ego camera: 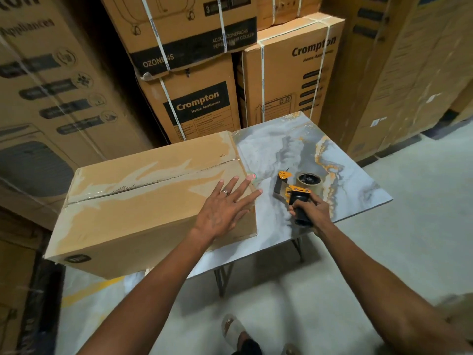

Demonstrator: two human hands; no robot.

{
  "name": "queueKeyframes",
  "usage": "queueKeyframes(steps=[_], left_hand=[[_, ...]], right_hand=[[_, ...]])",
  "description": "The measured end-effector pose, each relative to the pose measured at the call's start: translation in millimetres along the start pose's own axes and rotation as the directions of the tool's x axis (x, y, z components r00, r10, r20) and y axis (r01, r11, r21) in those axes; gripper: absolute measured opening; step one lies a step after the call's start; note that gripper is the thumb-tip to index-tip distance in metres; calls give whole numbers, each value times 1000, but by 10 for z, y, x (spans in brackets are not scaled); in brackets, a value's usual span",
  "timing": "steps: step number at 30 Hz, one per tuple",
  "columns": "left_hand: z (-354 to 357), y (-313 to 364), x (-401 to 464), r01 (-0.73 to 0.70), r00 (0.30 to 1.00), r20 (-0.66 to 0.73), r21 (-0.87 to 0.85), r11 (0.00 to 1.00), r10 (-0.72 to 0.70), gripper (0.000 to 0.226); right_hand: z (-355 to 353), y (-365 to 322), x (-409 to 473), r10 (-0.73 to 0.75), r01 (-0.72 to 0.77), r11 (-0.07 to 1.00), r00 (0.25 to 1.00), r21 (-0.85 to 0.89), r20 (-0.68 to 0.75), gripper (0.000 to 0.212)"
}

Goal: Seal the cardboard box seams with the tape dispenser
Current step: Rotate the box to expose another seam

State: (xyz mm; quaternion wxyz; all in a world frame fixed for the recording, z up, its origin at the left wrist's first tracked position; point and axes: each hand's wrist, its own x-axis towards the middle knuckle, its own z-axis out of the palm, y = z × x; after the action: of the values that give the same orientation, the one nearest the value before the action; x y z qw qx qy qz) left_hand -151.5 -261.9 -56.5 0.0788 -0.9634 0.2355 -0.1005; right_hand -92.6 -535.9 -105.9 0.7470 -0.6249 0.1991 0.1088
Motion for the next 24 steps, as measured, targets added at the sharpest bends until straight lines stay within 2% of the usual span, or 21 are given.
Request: queueKeyframes(steps=[5, 12, 17, 20, 22, 24], left_hand=[[-20, 2, -17, -13, 1000, 8, 39, 999, 13, 60], [-53, 59, -87, -20, 1000, 20, 64, 998, 18, 63], [-105, 74, -92, -27, 999, 33, 34, 999, 26, 62], [-167, 104, -98, 25, 1000, 0, -39, 999, -25, 70], [-218, 153, -96, 129, 990, -25, -183, 975, -136, 73], [-262, 186, -75, 257, 959, -18, -368, 894, -282, 69]], right_hand=[[-21, 166, 201, -5, 5, 996, 1000, -93, 1, 44], [-176, 544, 664, -112, 82, 914, 992, -398, -52, 57], [-35, 411, 418, -167, 113, 869, 983, -481, -70, 60], [64, 335, 294, -219, 112, 842, 965, -528, -145, 68], [157, 269, 170, -327, 182, 825, 926, -535, -190, 57], [301, 217, 1, -434, 303, 811, 885, -501, -167, 43]])
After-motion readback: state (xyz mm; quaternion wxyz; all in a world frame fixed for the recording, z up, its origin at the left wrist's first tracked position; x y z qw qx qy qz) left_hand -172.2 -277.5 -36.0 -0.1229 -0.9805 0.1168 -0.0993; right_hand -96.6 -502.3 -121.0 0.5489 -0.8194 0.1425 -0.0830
